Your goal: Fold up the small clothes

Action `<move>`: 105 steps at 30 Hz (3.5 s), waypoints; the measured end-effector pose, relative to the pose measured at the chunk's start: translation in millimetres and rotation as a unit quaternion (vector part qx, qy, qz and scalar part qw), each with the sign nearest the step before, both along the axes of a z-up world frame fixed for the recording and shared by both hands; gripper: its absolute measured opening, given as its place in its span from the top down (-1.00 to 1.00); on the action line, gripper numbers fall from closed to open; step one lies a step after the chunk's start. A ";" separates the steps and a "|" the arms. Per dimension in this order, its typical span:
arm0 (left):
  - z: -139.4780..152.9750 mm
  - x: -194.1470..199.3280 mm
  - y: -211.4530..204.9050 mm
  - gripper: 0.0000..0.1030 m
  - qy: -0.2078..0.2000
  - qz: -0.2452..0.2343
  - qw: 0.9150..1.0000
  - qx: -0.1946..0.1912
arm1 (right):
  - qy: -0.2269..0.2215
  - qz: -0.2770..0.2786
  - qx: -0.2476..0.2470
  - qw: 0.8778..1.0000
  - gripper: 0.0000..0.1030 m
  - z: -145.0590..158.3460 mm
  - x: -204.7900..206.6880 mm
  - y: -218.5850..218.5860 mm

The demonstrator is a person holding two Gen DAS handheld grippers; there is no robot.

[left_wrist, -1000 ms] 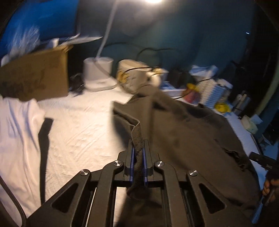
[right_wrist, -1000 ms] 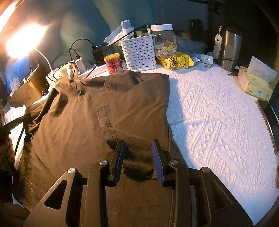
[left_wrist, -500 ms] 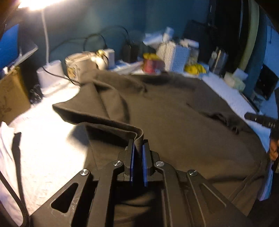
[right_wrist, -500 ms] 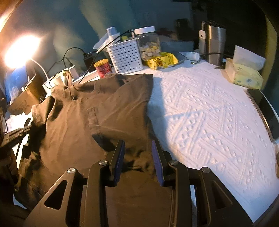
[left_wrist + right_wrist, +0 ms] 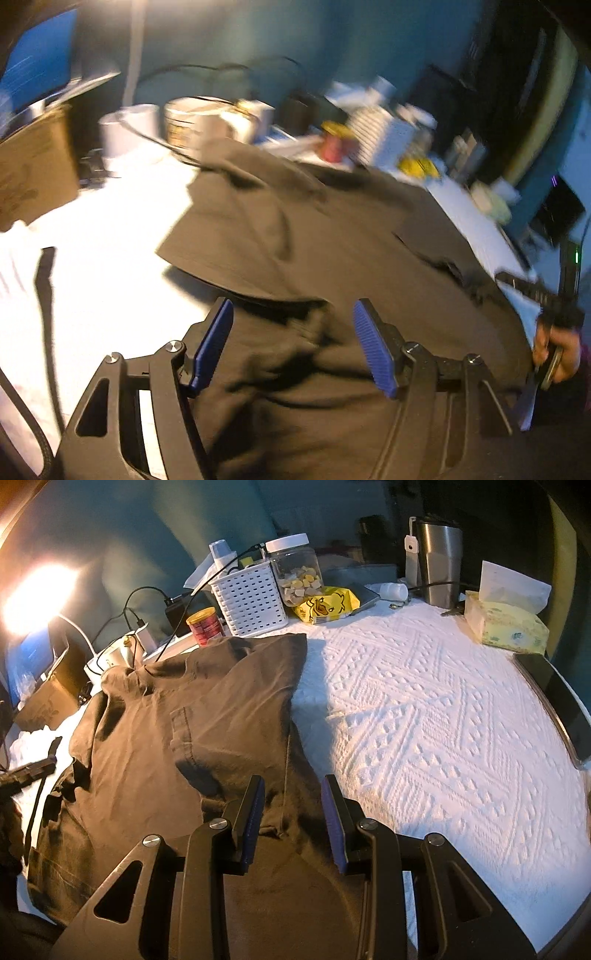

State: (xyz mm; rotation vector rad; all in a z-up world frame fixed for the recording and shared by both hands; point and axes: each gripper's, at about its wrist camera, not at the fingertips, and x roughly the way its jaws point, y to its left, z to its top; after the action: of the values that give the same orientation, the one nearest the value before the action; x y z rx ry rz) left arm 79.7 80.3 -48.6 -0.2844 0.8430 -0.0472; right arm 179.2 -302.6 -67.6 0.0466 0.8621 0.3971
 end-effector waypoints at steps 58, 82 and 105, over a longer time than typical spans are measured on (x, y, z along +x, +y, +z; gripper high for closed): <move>-9.4 107.1 -38.3 0.02 0.029 -0.077 0.994 -0.070 | 0.014 -0.017 0.000 1.000 0.34 -6.2 31.1 -5.5; -43.1 10.5 -63.8 0.01 0.083 -0.146 0.985 -0.025 | 0.051 0.068 -0.008 0.996 0.34 -18.9 -6.5 48.8; -7.0 -69.3 -47.4 0.01 0.004 -0.054 0.999 0.002 | -0.012 0.061 -0.067 0.996 0.34 21.1 -68.1 33.3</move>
State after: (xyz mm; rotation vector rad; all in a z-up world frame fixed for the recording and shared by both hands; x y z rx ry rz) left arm 10.4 33.0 -55.6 -0.2350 0.8667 -0.1442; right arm 111.1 -269.4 -46.6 -0.1352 0.8687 0.4512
